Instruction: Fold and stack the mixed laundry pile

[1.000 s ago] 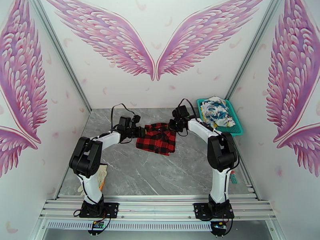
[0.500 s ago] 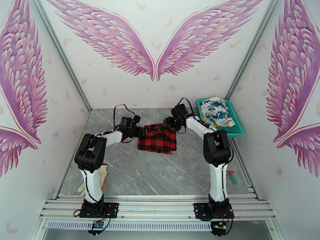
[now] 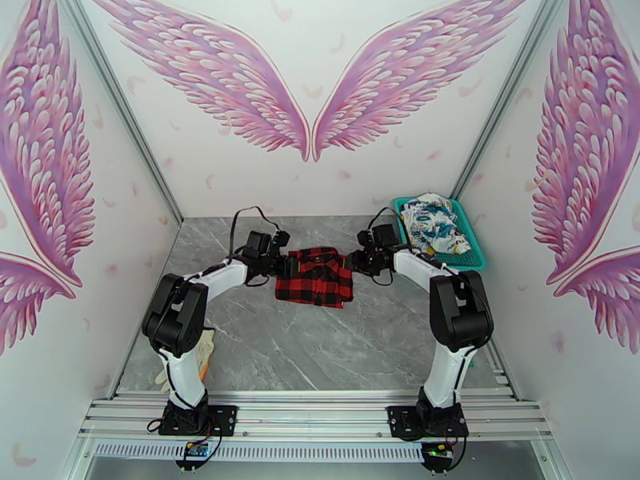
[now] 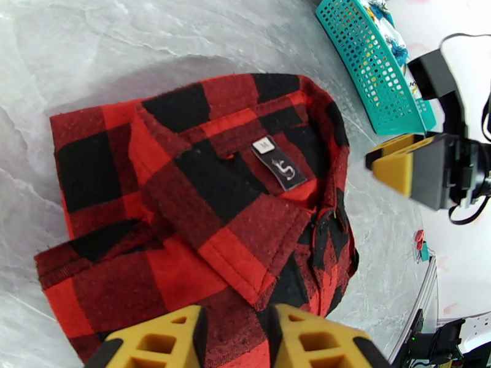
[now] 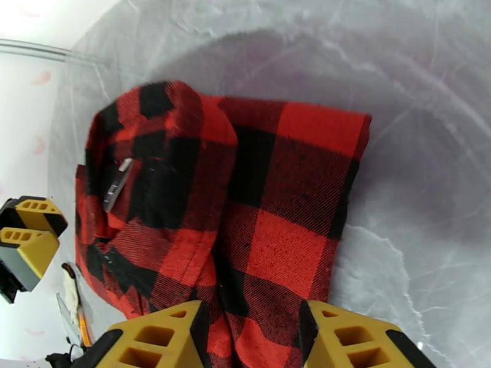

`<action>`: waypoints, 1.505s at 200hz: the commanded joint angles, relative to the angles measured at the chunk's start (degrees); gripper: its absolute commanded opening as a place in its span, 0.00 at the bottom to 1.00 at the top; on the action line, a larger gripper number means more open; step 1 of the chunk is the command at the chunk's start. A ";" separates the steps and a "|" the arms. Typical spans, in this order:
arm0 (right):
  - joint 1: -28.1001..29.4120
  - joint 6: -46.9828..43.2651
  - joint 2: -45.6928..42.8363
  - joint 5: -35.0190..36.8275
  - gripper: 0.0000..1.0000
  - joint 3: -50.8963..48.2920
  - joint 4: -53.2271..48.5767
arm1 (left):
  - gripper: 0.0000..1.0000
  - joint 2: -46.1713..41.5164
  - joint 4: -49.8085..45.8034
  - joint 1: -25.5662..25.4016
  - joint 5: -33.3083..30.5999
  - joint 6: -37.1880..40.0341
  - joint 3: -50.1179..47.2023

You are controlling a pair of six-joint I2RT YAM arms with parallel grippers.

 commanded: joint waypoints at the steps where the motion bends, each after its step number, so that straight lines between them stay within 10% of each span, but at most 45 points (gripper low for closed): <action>1: 1.70 -0.01 1.42 1.60 0.52 -0.77 0.28 | 0.35 0.70 -1.44 0.22 -1.03 0.32 1.57; 122: 3.75 2.99 2.78 -9.93 0.45 -3.17 11.47 | 0.37 5.84 0.38 1.29 0.59 -0.44 3.35; 187: 3.59 3.62 1.63 -9.68 0.03 -2.63 10.56 | 0.36 8.52 2.26 1.37 0.71 -1.10 3.58; 301: 4.95 3.11 3.11 12.59 0.00 -7.60 6.17 | 0.44 2.80 1.99 1.96 -5.01 0.31 3.00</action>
